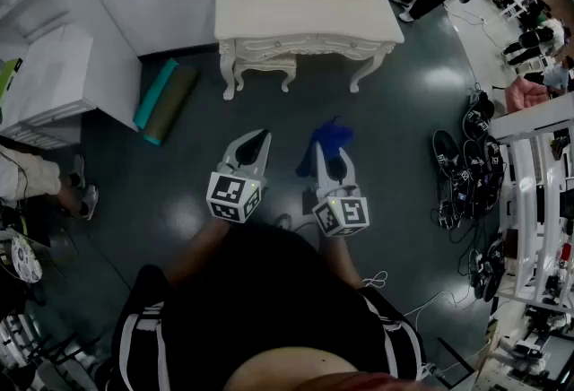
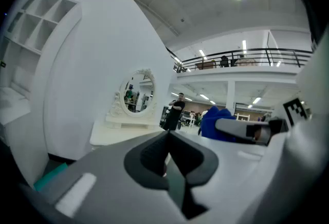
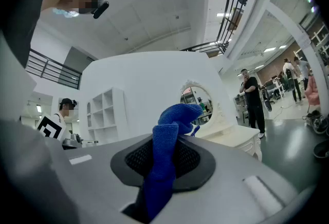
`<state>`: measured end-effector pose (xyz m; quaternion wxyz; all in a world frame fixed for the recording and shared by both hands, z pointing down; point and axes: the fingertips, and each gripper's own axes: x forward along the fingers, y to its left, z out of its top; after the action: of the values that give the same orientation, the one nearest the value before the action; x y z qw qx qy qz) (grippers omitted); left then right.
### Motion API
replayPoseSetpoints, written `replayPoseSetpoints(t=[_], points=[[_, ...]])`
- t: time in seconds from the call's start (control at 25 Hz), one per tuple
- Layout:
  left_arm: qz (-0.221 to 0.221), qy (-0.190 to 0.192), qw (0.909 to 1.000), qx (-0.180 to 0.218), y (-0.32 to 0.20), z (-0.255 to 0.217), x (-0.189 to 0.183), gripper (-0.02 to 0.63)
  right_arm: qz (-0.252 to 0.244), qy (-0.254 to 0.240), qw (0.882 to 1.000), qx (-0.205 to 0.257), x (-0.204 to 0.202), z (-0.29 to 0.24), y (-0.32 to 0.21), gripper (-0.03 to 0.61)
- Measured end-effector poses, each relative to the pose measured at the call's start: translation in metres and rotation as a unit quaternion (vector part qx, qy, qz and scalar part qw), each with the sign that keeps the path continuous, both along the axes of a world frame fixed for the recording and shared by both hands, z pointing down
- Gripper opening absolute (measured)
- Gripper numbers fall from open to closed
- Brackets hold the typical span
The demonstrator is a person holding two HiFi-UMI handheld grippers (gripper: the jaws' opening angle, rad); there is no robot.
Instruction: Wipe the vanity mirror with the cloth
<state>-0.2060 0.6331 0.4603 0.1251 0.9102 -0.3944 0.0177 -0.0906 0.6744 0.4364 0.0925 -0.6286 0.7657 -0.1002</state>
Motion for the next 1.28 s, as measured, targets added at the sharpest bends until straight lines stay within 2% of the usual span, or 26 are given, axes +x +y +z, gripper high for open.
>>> replayPoseSetpoints(t=[0.36,0.84,1.28], points=[[-0.001,0.003,1.0000,-0.005,-0.017,0.005,-0.017,0.011,0.003,0.003,1.000,0.002,-0.013,0.002,-0.017,0.074],[0.009,0.005,0.9999,0.005,-0.054,0.009,-0.064,0.011,0.033,-0.004,0.999,0.010,-0.047,0.008,-0.051,0.074],[-0.005,0.007,1.0000,-0.001,-0.112,0.022,-0.055,0.011,0.041,-0.011,0.999,0.019,-0.024,0.013,-0.120,0.074]])
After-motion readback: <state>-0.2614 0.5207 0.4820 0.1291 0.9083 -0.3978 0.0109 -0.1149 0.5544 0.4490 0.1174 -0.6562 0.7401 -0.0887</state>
